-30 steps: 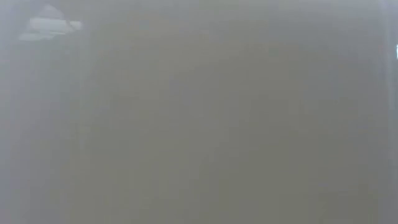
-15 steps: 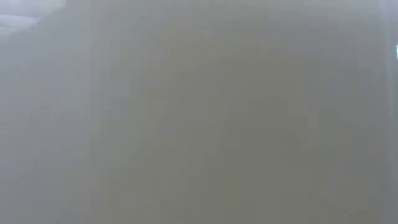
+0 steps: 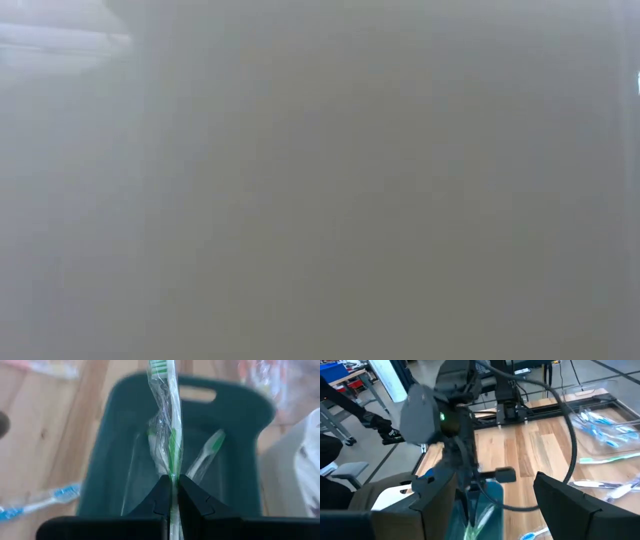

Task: Pick & Place Toothbrushes
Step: Put the green toothbrush into the green bin

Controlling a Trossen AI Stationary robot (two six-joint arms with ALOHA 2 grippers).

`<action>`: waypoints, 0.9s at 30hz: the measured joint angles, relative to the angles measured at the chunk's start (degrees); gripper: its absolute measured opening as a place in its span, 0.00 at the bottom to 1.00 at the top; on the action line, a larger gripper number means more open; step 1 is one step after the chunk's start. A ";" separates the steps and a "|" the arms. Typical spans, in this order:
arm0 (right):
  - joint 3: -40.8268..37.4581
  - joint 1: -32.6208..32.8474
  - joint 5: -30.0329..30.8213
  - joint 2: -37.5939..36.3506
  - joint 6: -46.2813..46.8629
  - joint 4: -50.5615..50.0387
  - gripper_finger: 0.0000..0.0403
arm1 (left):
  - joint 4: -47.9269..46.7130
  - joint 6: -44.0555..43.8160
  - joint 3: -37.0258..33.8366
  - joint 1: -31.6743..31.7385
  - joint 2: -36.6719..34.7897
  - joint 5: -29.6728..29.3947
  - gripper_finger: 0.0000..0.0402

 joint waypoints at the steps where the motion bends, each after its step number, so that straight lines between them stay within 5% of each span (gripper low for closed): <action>1: 0.01 -0.02 0.02 0.00 0.00 -0.01 0.65 | -0.40 -0.40 -0.04 0.00 0.33 0.12 0.01; 27: 0.00 -0.02 0.04 0.00 0.87 -0.92 0.65 | -18.64 -12.29 -4.73 -2.37 -0.06 -0.06 0.02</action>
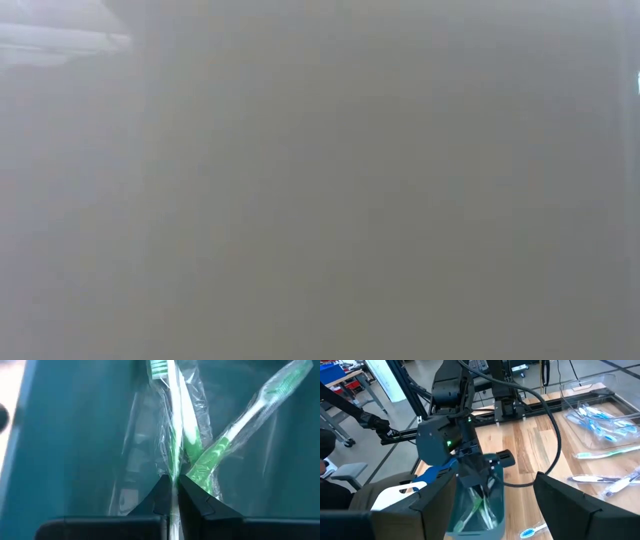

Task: Pick & Place Toothbrushes
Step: Put the green toothbrush into the green bin

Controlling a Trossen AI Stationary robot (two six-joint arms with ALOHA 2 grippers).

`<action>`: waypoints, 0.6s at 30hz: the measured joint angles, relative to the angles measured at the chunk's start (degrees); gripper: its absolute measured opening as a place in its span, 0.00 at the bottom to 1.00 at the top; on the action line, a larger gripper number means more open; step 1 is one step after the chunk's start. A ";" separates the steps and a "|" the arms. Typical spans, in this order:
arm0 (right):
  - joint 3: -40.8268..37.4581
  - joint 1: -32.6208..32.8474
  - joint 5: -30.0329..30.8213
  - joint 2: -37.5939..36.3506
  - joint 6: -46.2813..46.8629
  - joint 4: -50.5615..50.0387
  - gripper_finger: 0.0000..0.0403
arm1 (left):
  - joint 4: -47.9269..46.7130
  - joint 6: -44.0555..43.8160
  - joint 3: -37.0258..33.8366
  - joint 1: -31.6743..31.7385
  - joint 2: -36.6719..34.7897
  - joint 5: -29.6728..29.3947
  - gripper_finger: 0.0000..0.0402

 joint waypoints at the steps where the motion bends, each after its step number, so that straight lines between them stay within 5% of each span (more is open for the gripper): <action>1: 0.01 0.00 0.00 0.00 0.00 -0.02 0.65 | 0.52 -0.32 -0.89 -0.17 -0.53 -0.07 0.02; 18: 0.00 0.00 0.02 0.11 0.04 0.06 0.65 | 1.32 -5.54 -14.16 -1.39 -21.28 1.11 0.21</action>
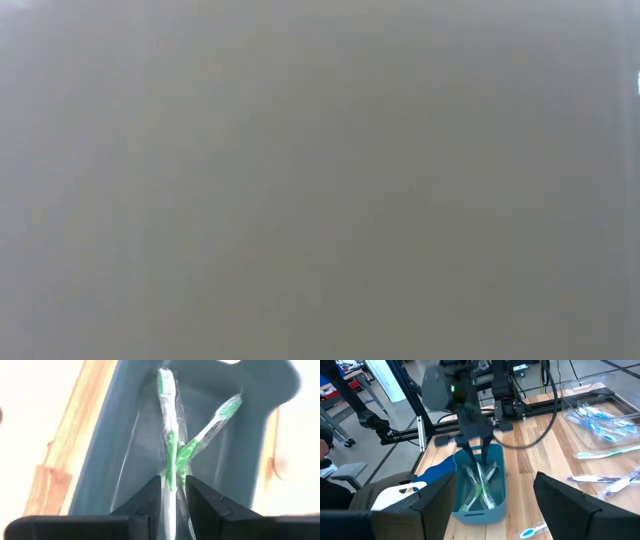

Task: Pick & Place Toothbrushes
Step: Put the green toothbrush into the green bin, then put the purple toothbrush into the white bin

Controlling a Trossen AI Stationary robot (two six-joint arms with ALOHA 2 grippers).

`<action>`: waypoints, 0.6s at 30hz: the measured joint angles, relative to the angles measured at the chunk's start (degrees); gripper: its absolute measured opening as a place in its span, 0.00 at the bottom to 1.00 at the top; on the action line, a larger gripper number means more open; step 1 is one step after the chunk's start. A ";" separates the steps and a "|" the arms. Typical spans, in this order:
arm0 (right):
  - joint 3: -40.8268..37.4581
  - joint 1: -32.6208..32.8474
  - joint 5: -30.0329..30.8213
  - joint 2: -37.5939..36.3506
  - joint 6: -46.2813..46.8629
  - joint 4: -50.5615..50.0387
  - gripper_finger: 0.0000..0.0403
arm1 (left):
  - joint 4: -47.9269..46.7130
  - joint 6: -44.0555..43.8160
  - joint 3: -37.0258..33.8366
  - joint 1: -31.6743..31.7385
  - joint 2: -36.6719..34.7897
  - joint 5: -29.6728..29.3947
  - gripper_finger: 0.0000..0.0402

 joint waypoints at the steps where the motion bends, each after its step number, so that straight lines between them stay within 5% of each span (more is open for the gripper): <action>1: 0.00 0.00 0.00 0.00 -0.01 -0.01 0.65 | -0.03 -0.18 -0.41 -0.04 -0.93 -0.01 0.21; 9: 0.00 -0.04 0.42 0.00 -0.01 0.09 0.65 | 3.78 2.50 -1.24 -1.27 -6.11 0.23 0.27; 18: 0.00 -0.04 0.55 0.00 -0.01 0.11 0.65 | 13.37 18.58 -1.22 -0.04 -6.94 -0.02 0.32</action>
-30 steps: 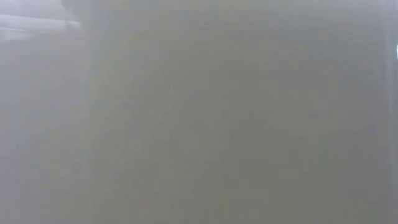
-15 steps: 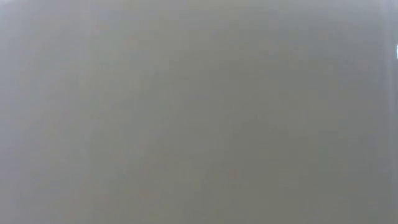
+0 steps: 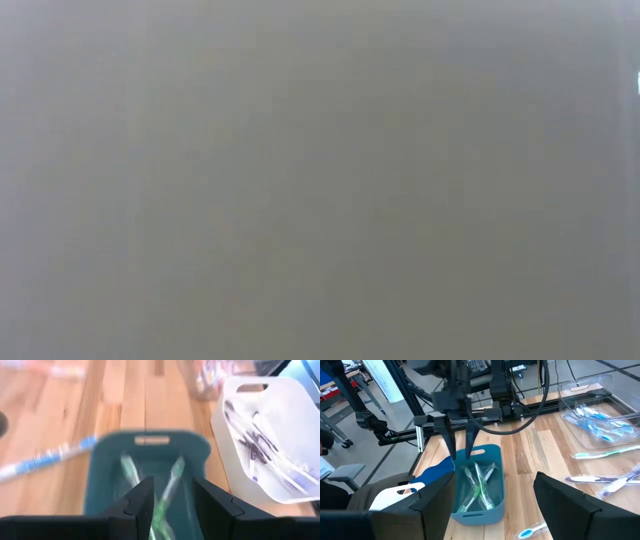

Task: Pick & Place Toothbrushes
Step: Put the purple toothbrush into the white bin

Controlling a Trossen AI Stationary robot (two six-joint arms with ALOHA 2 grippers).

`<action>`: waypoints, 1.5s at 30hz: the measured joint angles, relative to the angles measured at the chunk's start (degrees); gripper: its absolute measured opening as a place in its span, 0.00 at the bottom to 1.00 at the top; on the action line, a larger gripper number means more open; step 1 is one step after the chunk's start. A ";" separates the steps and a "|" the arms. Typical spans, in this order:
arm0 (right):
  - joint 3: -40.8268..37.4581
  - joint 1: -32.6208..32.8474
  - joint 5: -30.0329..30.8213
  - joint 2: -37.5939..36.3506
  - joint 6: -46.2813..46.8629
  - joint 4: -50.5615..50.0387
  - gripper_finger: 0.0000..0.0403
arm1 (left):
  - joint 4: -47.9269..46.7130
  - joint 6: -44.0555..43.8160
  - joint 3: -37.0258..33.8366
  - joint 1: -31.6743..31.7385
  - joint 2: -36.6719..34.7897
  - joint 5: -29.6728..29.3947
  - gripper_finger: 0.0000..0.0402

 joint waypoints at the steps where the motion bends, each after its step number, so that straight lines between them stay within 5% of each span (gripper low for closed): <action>1: 0.00 0.00 0.00 0.00 0.00 0.00 0.65 | 1.34 2.27 0.00 0.38 0.00 -0.17 0.32; 8: 0.00 0.00 0.03 0.00 -0.67 0.69 0.65 | 9.92 13.21 0.00 4.03 0.00 -4.63 0.30; 18: 0.02 -1.99 0.08 0.85 -3.24 1.11 0.65 | 10.33 18.18 0.00 12.20 0.04 -8.62 0.29; 26: 0.00 -11.55 -0.35 0.88 -6.17 4.80 0.65 | 10.81 21.84 0.04 21.96 0.07 -8.61 0.29; 40: 0.03 -25.03 -17.22 10.89 -11.63 12.34 0.65 | 12.05 16.81 0.04 35.16 0.09 -8.21 0.29; 45: 0.04 -30.30 -26.17 19.26 -9.28 19.90 0.65 | 12.37 12.83 0.07 41.83 0.95 -1.48 0.29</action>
